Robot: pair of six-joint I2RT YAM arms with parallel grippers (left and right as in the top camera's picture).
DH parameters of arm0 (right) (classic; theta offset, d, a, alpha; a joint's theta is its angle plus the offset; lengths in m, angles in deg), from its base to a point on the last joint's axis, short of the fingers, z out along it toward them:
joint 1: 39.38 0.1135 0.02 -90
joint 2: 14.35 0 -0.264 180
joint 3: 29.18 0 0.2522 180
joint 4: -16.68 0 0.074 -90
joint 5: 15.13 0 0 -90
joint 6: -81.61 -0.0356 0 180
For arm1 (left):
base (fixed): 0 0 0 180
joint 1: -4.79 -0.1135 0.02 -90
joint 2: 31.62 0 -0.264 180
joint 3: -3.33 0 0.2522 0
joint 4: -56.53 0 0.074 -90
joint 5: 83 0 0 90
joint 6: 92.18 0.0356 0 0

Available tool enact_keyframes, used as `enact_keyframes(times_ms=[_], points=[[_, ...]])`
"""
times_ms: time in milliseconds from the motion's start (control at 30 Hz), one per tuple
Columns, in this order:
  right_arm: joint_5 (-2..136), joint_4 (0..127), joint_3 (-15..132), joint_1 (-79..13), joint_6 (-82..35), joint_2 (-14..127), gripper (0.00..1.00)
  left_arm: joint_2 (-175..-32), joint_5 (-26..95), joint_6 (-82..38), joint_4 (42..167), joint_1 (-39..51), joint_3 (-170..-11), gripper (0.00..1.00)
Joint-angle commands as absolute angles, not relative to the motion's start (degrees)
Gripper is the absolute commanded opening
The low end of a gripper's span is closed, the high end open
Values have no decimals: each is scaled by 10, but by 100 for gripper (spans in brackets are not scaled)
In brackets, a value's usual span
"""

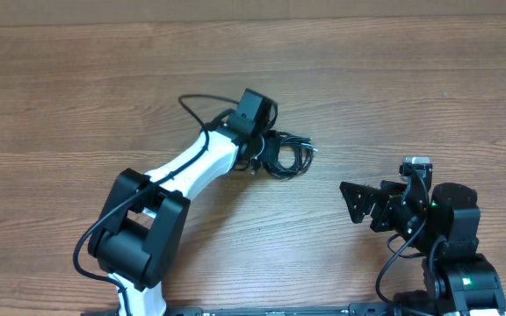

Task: Untangle cables
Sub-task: 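Lower the left gripper and grasp the cable bundle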

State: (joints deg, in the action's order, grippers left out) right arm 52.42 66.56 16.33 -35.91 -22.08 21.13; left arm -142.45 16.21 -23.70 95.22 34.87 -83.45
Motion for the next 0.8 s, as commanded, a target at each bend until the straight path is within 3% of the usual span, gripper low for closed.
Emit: enact_keyframes(times_ms=[0,400,633,767], points=[[539,668,180,-355,-219,219,100,-1431,171,-102,980,369,-875,4],[543,670,180,-355,-201,311,99,-1431,181,41,1066,434,-889,4],[547,649,180,-355,-199,376,80,-1430,281,105,1162,436,-935,4],[542,646,180,-355,-199,416,75,-1430,350,143,1204,424,-961,4]])
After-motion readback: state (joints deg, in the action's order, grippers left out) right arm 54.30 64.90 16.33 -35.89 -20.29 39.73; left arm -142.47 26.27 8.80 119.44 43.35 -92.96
